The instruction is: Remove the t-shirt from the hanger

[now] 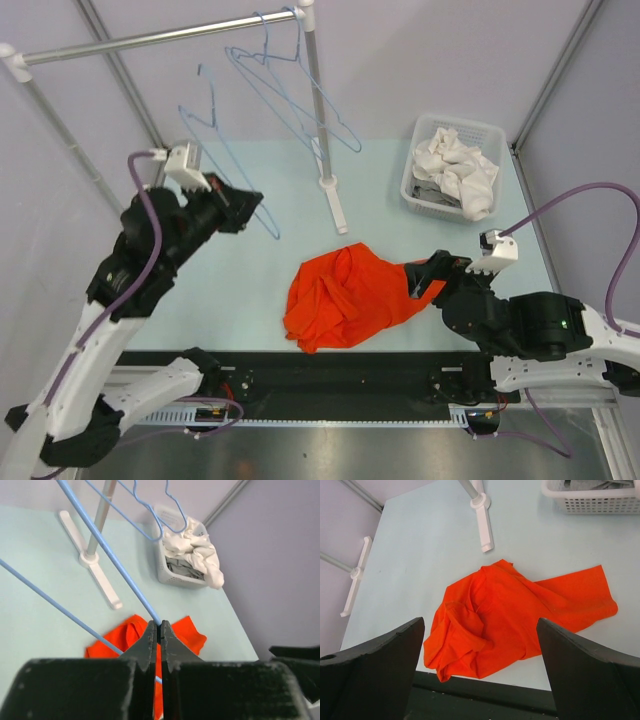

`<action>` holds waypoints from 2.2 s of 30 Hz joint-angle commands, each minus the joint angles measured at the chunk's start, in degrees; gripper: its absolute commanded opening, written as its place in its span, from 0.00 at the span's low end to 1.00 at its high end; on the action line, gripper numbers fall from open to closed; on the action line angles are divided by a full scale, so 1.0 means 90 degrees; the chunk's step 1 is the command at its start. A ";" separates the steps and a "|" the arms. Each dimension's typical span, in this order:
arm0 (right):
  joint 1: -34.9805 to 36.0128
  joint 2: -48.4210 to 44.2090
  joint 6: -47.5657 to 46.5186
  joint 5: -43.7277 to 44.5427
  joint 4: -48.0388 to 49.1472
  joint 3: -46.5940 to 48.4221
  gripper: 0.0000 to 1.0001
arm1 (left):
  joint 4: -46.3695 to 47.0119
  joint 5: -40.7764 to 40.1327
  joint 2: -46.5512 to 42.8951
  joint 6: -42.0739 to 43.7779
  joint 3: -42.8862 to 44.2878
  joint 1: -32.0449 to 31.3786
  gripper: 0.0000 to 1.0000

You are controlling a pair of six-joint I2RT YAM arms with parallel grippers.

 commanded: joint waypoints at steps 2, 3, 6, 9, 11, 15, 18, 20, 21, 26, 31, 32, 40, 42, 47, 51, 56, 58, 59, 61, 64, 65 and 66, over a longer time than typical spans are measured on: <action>0.0000 0.0139 0.0031 0.0025 0.0288 0.0230 1.00 | 0.0311 0.1701 0.1092 0.1153 0.1459 0.1065 0.00; -0.0010 0.0168 0.0021 0.0015 0.0307 0.0240 1.00 | 0.0291 0.1817 0.1393 0.1174 0.1915 0.1346 0.00; -0.0010 0.0266 -0.0037 0.0014 0.0386 0.0250 1.00 | 0.0076 0.2510 0.2135 0.1028 0.2814 0.2039 0.00; -0.0010 0.0383 -0.0135 0.0024 0.0444 0.0308 1.00 | 0.0203 0.2928 0.2615 0.0842 0.3275 0.2499 0.01; -0.0010 0.0441 -0.0222 0.0034 0.0512 0.0338 1.00 | 0.0290 0.3252 0.2899 0.0619 0.3549 0.2763 0.00; -0.0010 0.0539 -0.0252 0.0044 0.0552 0.0357 1.00 | 0.0399 0.3975 0.3407 0.0276 0.3843 0.3262 0.00; -0.0020 0.0559 -0.0262 0.0053 0.0630 0.0318 1.00 | 0.0457 0.4044 0.3525 0.0158 0.3756 0.3282 0.00; -0.0030 0.0588 -0.0301 0.0044 0.0708 0.0289 1.00 | 0.0506 0.3918 0.3486 0.0139 0.3533 0.3292 0.00; -0.0039 0.0608 -0.0330 0.0024 0.0737 0.0289 1.00 | 0.0516 0.3869 0.3486 0.0148 0.3473 0.3311 0.00; -0.0059 0.0832 -0.0418 -0.0073 0.0854 0.0328 1.00 | 0.0476 0.3820 0.3565 0.0207 0.3113 0.3360 0.00; -0.0176 0.1027 -0.0525 -0.0258 0.1020 0.0299 1.00 | 0.0818 0.3722 0.3252 0.0071 0.2360 0.3360 0.00; -0.0234 0.1095 -0.0555 -0.0298 0.1050 0.0289 1.00 | 0.0847 0.3684 0.3213 0.0061 0.2176 0.3360 0.00; -0.0868 0.1340 -0.0935 -0.1038 0.1469 0.0007 1.00 | 0.0906 0.3518 0.2649 0.0148 0.1598 0.3360 0.55; -0.1209 0.1369 -0.1033 -0.1467 0.1654 -0.0121 1.00 | 0.0809 0.3236 0.2384 0.0313 0.1461 0.3360 0.77; -0.1825 0.1311 -0.1403 -0.2123 0.2152 -0.0541 1.00 | 0.0759 0.2980 0.1203 0.0422 0.0692 0.3360 0.83; -0.2625 0.1359 -0.1687 -0.3223 0.2854 -0.0902 1.00 | 0.0956 0.3194 -0.0115 0.0354 -0.0870 0.3331 0.83; -0.3671 0.1584 -0.1678 -0.4086 0.3179 -0.1253 1.00 | 0.0653 0.3518 -0.1558 0.0110 -0.3106 0.2757 0.80; -0.3905 0.1681 -0.1503 -0.4272 0.3140 -0.1342 1.00 | 0.0623 0.2974 -0.1980 -0.0328 -0.3973 0.2018 0.76; -0.4196 0.1701 -0.1405 -0.4321 0.3062 -0.1381 1.00 | 0.0652 0.2777 -0.2127 -0.0514 -0.4230 0.1713 0.74; -0.4530 0.1740 -0.1190 -0.4642 0.3100 -0.1634 1.00 | 0.0643 0.2260 -0.2392 -0.1080 -0.4844 0.0730 0.68; -0.5194 0.1750 -0.1141 -0.5345 0.3480 -0.2122 1.00 | 0.0633 0.1156 -0.2257 -0.1686 -0.5325 -0.0446 0.63; -0.5495 0.1741 -0.1170 -0.5743 0.3762 -0.2268 0.99 | 0.0691 0.0883 -0.2179 -0.1958 -0.5423 -0.0661 0.63; -0.5634 0.1721 -0.1209 -0.5941 0.3939 -0.2550 1.00 | 0.0740 0.0619 -0.2033 -0.2116 -0.5617 -0.0972 0.63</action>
